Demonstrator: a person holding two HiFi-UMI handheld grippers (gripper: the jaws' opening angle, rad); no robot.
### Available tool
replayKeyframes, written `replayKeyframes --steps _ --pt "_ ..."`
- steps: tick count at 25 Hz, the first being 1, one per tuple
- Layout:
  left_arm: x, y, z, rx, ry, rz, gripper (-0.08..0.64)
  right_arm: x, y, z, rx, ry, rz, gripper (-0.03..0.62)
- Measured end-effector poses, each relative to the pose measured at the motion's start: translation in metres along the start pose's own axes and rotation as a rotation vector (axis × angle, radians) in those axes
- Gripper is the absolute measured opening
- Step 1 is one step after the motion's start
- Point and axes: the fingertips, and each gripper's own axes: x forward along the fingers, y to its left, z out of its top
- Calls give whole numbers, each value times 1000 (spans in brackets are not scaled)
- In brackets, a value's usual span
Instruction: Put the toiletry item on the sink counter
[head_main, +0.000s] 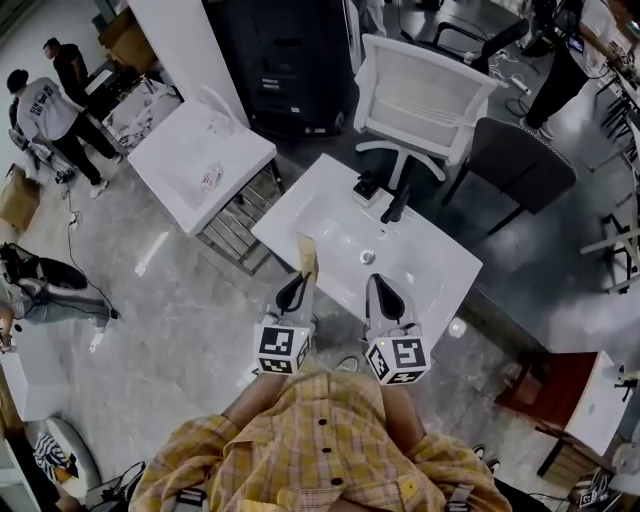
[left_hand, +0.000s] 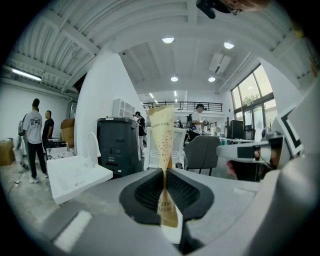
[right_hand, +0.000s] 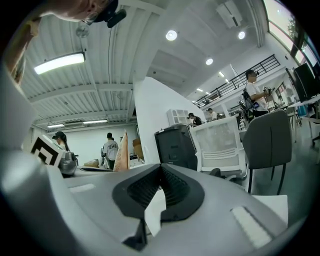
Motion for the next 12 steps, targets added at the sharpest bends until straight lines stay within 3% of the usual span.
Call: replayKeyframes --steps 12 --pt "77 75 -3 21 114 -57 28 90 -2 -7 10 46 -34 2"
